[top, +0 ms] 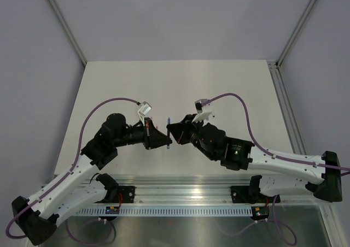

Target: Insert the pens into the pen caps

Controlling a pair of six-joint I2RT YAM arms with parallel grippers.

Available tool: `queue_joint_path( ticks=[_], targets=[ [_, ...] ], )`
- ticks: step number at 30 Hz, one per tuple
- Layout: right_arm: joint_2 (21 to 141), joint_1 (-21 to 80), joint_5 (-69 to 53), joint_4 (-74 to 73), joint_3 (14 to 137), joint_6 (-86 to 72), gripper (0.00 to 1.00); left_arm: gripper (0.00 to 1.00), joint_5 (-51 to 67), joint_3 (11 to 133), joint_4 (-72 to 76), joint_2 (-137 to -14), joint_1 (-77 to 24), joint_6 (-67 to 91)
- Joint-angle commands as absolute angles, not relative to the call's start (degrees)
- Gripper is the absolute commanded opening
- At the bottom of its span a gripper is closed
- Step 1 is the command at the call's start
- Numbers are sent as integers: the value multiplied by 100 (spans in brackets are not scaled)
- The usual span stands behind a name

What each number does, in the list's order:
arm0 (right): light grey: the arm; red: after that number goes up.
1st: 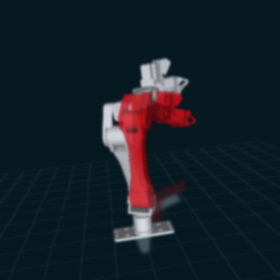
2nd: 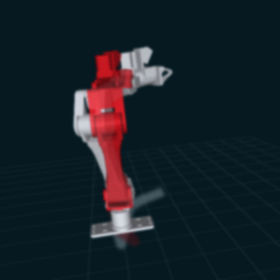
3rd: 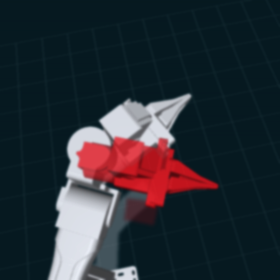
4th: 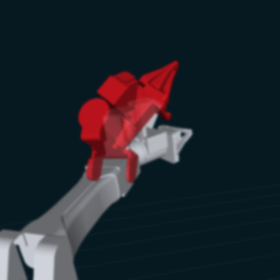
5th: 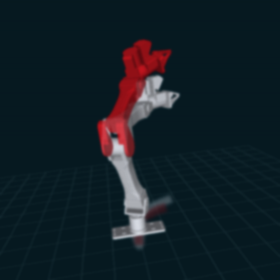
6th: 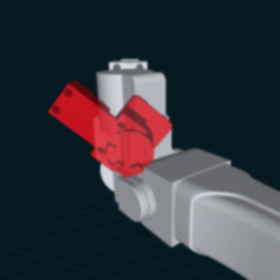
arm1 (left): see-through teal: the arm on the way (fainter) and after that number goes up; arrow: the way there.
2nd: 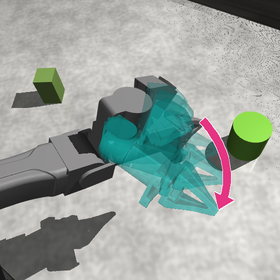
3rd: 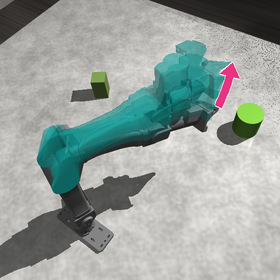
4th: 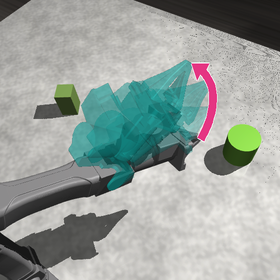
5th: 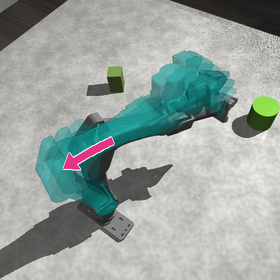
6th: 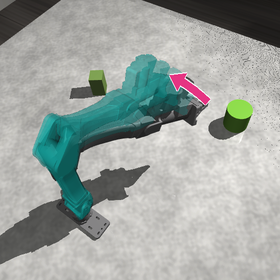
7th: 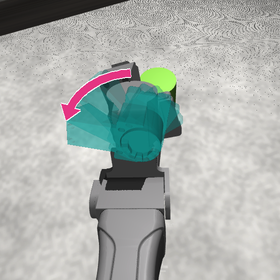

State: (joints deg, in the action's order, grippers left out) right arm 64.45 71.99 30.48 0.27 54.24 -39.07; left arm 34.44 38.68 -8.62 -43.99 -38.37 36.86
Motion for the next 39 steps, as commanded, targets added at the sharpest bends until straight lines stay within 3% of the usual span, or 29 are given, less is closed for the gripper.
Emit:
queue_joint_path(
  ticks=[1, 4, 5, 6, 9, 13, 19, 22, 32, 39],
  targets=[
    [6319, 7242, 3147, 150, 5625, -3955, 2, 0, 3244, 4210, -887, -4316, -3885, 3367],
    [6302, 7251, 2989, -235, 5756, -3938, 16, 0, 3015, 4402, -1203, -4237, -3885, 3130],
    [6328, 7242, 2971, -411, 5835, -3920, 31, 0, 2910, 4490, -1335, -4202, -3885, 3033],
    [6337, 7242, 2979, -622, 5923, -3946, 37, 0, 2666, 4552, -1580, -4175, -3885, 2841],
    [6311, 7242, 2918, -1265, 6178, -3973, 45, 0, 2269, 4746, -1950, -4052, -3876, 2541],
    [6030, 7242, 3022, -1730, 5943, -3990, 41, 0, 1706, 4904, -2355, -3903, -3876, 2180],
    [6459, 6610, 2769, -3083, 5635, -4315, 19, 0, 722, 4571, -2505, -3289, -3876, 1811],
    [6828, 6118, 2576, -3138, 5380, -4281, 16, 0, 493, 4544, -2645, -3104, -3876, 1679],
    [8374, 5652, 2364, -2857, 5467, -3990, 17, 0, 413, 4561, -2707, -3058, -3876, 1565],
    [9158, 5564, 2390, -2804, 5712, -3929, 26, 0, 483, 4562, -2733, -3032, -3858, 1573]
  ],
)
